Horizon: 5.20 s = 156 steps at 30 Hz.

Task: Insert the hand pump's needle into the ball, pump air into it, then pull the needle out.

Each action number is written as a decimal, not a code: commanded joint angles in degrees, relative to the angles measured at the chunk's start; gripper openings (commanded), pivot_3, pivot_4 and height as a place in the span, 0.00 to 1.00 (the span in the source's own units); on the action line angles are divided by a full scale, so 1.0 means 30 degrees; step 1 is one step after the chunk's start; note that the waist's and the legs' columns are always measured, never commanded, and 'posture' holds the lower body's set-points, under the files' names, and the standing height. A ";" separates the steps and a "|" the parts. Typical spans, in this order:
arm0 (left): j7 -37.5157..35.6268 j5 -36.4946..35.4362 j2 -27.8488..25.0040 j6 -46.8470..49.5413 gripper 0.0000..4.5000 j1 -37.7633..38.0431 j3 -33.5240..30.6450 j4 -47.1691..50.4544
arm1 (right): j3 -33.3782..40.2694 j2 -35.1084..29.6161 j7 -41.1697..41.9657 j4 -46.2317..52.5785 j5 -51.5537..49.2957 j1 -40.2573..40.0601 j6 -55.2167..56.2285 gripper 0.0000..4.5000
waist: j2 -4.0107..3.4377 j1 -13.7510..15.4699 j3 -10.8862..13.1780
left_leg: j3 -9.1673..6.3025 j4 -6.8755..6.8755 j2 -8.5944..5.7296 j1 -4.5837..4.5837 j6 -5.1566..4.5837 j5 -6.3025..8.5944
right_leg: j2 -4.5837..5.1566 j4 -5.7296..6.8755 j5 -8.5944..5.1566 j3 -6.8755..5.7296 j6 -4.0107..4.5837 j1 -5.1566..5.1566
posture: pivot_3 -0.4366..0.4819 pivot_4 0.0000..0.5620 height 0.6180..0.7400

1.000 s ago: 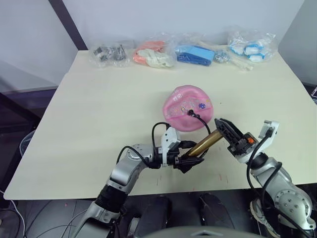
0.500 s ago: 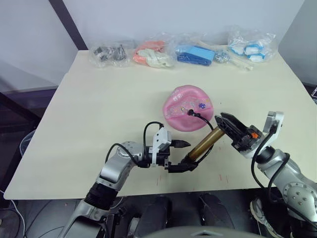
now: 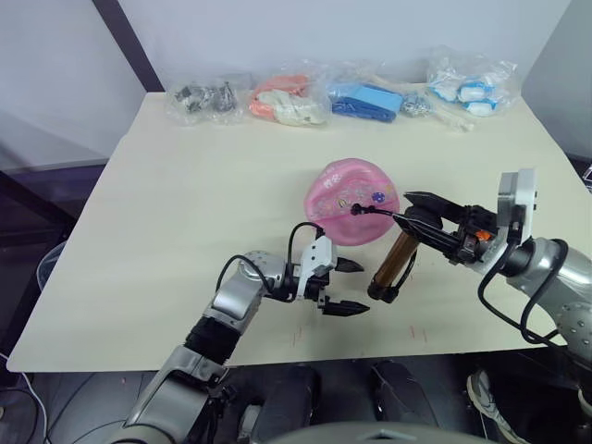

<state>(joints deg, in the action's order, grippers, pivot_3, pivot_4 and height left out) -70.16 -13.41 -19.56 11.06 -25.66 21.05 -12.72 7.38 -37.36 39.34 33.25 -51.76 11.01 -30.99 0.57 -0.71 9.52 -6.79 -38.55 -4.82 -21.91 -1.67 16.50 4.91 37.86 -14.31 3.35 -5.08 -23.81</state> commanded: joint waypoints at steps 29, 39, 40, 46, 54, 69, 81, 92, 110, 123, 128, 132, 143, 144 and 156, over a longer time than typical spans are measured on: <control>-0.1008 0.0274 0.1062 0.0656 0.98 -0.1058 0.0352 -0.0316 | -0.0524 0.0073 0.1978 0.1466 0.1905 0.0793 0.1040 0.39 | 0.0001 0.0010 0.0000 | -0.0034 -0.0023 -0.0001 -0.0012 0.0004 -0.0002 | 0.0000 0.0006 0.0001 -0.0033 0.0002 0.0003 | 0.48 0.27 1.00; -0.0979 0.0595 0.1024 0.0150 0.24 -0.1014 0.0424 -0.0623 | -0.0559 0.0211 0.1936 0.1589 0.1868 0.0873 0.0934 0.39 | 0.0001 0.0013 0.0000 | -0.0037 -0.0023 -0.0001 -0.0016 0.0004 -0.0002 | 0.0001 0.0002 0.0001 -0.0036 0.0002 0.0003 | 0.48 0.27 1.00; -0.0971 0.0583 0.1043 0.0132 0.24 -0.1019 0.0408 -0.0597 | -0.0577 0.0123 0.2048 0.1628 0.1908 0.0775 0.0948 0.39 | 0.0001 0.0013 0.0000 | -0.0038 -0.0023 -0.0002 -0.0015 0.0004 -0.0002 | 0.0001 0.0003 0.0001 -0.0036 0.0002 0.0003 | 0.48 0.27 1.00; -0.0889 0.1184 0.1558 -0.0606 0.24 -0.1222 0.0880 -0.1238 | -0.0567 -0.0351 0.3045 0.1471 0.2465 -0.0122 0.1543 0.39 | 0.0001 0.0027 0.0000 | -0.0038 -0.0024 -0.0002 -0.0017 0.0003 -0.0002 | 0.0000 0.0001 0.0001 -0.0039 0.0002 0.0004 | 0.48 0.27 1.00; 0.1200 0.2939 0.3917 -0.2566 0.24 -0.1654 0.1499 -0.3780 | 0.0038 -0.1061 0.4938 -0.0072 0.3848 -0.1519 0.3532 0.39 | 0.0008 0.0075 0.0004 | -0.0043 -0.0061 -0.0010 -0.0017 0.0001 0.0000 | 0.0000 0.0006 0.0001 -0.0052 0.0000 0.0030 | 0.48 0.27 1.00; 0.5316 0.4740 0.5686 -0.4485 0.24 -0.0890 0.1163 -0.5960 | -0.0313 0.0100 0.5194 -0.2228 0.6316 -0.4184 0.6735 0.39 | 0.0010 0.0102 0.0001 | -0.0053 -0.0076 -0.0008 -0.0008 0.0002 -0.0001 | -0.0002 0.0021 0.0001 -0.0057 0.0000 0.0042 | 0.48 0.27 1.00; 0.6178 0.5402 0.6285 -0.5775 0.24 -0.0746 0.1354 -0.7570 | -0.0149 0.1817 0.2304 -0.1264 0.4801 -0.4845 0.5000 0.39 | 0.0027 0.0477 -0.0019 | -0.0054 -0.0101 -0.0010 0.0018 0.0004 0.0000 | 0.0002 0.0016 0.0003 -0.0062 -0.0002 0.0084 | 0.48 0.27 1.00; 0.6108 0.5580 0.6193 -0.6377 0.24 -0.1095 0.1256 -0.8425 | -0.0100 0.2148 0.1455 -0.0718 0.4287 -0.4948 0.3729 0.39 | 0.0030 0.0476 -0.0040 | -0.0057 -0.0102 -0.0012 0.0022 0.0000 0.0002 | -0.0001 0.0016 0.0002 -0.0066 -0.0003 0.0089 | 0.48 0.27 1.00; 0.6199 0.5743 0.6231 -0.7089 0.24 -0.1319 0.1184 -0.9331 | -0.0326 0.2260 0.0305 -0.0102 0.2598 -0.5661 0.0680 0.39 | 0.0110 0.0468 -0.0263 | -0.0077 -0.0101 -0.0012 0.0037 -0.0020 0.0014 | -0.0004 0.0009 0.0002 -0.0081 -0.0002 0.0112 | 0.48 0.27 1.00; 0.6339 0.5843 0.6315 -0.7202 0.24 -0.1526 0.1040 -0.9824 | -0.0432 0.2078 -0.0335 -0.0030 0.1961 -0.5472 -0.0839 0.39 | 0.0127 0.0469 -0.0351 | -0.0103 -0.0101 -0.0011 0.0063 -0.0058 0.0036 | -0.0004 -0.0014 0.0001 -0.0108 -0.0003 0.0156 | 0.48 0.27 1.00; 0.6412 0.5934 0.6328 -0.7346 0.24 -0.1634 0.0970 -1.0190 | -0.0146 0.1796 0.0552 0.0126 0.3293 -0.4921 0.1032 0.39 | 0.0126 0.0474 -0.0351 | -0.0104 -0.0101 -0.0012 0.0063 -0.0053 0.0033 | -0.0004 -0.0014 0.0001 -0.0112 -0.0003 0.0157 | 0.48 0.27 1.00; 0.6494 0.6064 0.6312 -0.7478 0.24 -0.1690 0.0981 -1.0528 | 0.0982 0.1210 0.0761 0.0389 0.2793 -0.3969 0.1294 0.39 | 0.0128 0.0470 -0.0348 | -0.0104 -0.0101 -0.0015 0.0060 -0.0053 0.0033 | -0.0004 -0.0014 0.0000 -0.0114 -0.0004 0.0155 | 0.48 0.27 1.00; 0.6508 0.6337 0.6399 -0.7638 0.24 -0.2015 0.1128 -1.1499 | 0.4087 -0.1386 0.0221 0.0804 -0.1762 -0.1005 -0.1150 0.39 | 0.0130 0.0483 -0.0337 | -0.0114 -0.0100 -0.0014 0.0034 -0.0055 0.0034 | 0.0002 -0.0023 0.0001 -0.0118 -0.0003 0.0143 | 0.48 0.27 1.00; 0.6471 0.6365 0.6393 -0.7580 0.24 -0.2030 0.1160 -1.1586 | 0.4375 -0.1699 0.0220 0.0781 -0.2157 -0.0878 -0.1370 0.39 | 0.0130 0.0484 -0.0336 | -0.0112 -0.0101 -0.0014 0.0033 -0.0060 0.0037 | 0.0003 -0.0024 0.0001 -0.0118 -0.0002 0.0143 | 0.48 0.27 1.00; 0.3927 0.6355 0.6303 -0.6970 0.24 -0.1987 0.1668 -1.1724 | 0.8843 -0.5634 -0.2053 -0.0583 -0.9609 0.1003 -0.4271 0.39 | 0.0131 0.0511 -0.0330 | -0.0124 -0.0093 -0.0014 0.0007 -0.0084 0.0051 | 0.0021 -0.0054 0.0001 -0.0133 -0.0002 0.0141 | 0.48 0.27 1.00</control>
<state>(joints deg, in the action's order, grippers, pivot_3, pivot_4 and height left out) -57.22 4.16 -0.17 -11.52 -32.85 24.54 -45.97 29.10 -53.01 34.37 31.47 -76.79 12.11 -44.38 0.96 0.82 8.53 -7.16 -38.83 -4.86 -21.89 -1.93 16.66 4.97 37.69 -14.31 2.95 -5.08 -23.38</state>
